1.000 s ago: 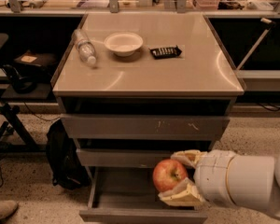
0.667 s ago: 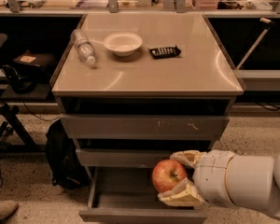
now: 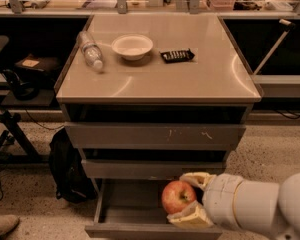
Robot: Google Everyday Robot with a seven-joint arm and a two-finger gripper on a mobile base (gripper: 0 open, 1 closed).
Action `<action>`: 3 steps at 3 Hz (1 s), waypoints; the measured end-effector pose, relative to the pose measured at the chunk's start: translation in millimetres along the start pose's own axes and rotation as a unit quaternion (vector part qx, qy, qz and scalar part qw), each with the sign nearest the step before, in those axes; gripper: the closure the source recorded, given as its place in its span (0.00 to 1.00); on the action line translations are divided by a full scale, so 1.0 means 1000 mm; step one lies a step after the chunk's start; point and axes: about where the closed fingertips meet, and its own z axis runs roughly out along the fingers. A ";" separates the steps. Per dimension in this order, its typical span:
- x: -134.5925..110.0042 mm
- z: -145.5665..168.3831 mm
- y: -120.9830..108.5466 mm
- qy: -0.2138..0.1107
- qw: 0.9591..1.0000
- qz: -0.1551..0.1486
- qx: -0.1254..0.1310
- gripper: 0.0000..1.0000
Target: Place apple into bottom drawer
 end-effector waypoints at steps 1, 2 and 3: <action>0.046 0.080 0.059 -0.017 0.998 -0.017 -0.062 1.00; 0.071 0.101 0.068 -0.023 0.998 0.018 -0.059 1.00; 0.067 0.098 0.063 -0.024 0.998 0.016 -0.056 1.00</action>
Offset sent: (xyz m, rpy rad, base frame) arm -0.0178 0.0316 -0.0736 0.0286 0.0338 0.0892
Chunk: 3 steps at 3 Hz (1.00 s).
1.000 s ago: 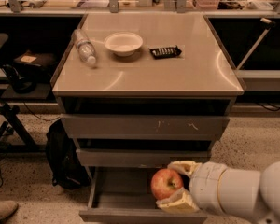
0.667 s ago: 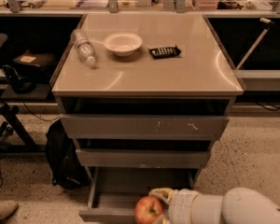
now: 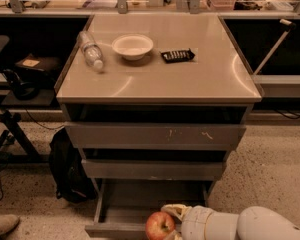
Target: Place apple into bottom drawer
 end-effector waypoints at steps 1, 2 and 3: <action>0.019 0.012 -0.009 0.021 1.000 -0.004 0.018 1.00; 0.092 0.040 -0.008 0.081 0.996 0.019 0.025 1.00; 0.162 0.063 -0.023 0.132 0.988 0.067 0.047 1.00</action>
Offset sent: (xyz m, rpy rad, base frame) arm 0.1573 -0.0803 -0.2190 -0.5282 -0.1250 -0.2039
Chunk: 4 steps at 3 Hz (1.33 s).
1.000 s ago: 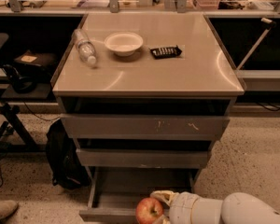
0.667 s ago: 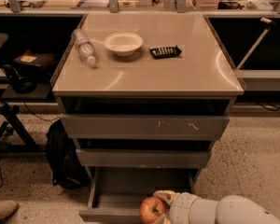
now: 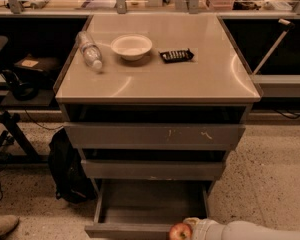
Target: Place apple into bottom drawer
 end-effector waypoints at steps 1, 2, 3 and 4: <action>0.030 0.047 -0.064 0.042 0.997 0.032 0.058 1.00; 0.029 0.059 -0.091 0.057 0.994 0.016 0.090 1.00; 0.029 0.059 -0.091 0.056 0.994 0.016 0.090 1.00; 0.034 0.060 -0.101 0.031 0.996 0.026 0.082 1.00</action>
Offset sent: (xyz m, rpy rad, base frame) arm 0.0489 -0.0298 -0.0452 -0.0788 -0.0043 -0.1121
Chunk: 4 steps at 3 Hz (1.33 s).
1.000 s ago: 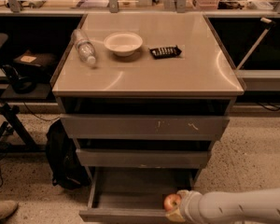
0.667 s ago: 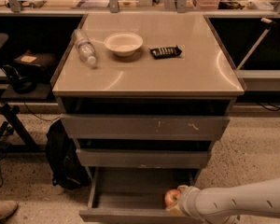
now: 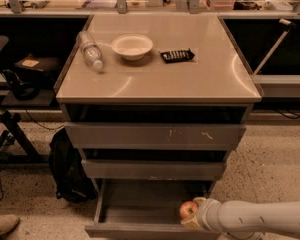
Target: Place apple into bottom drawer
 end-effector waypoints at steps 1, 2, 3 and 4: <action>0.029 0.021 -0.005 -0.039 0.999 0.011 -0.035 1.00; 0.047 0.065 -0.022 -0.059 0.997 0.026 -0.049 1.00; 0.043 0.073 -0.041 -0.066 0.997 0.035 -0.035 1.00; 0.052 0.095 -0.037 -0.063 0.997 0.020 -0.044 1.00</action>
Offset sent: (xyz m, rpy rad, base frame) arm 0.0856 -0.0089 -0.1241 0.2049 0.0018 0.0974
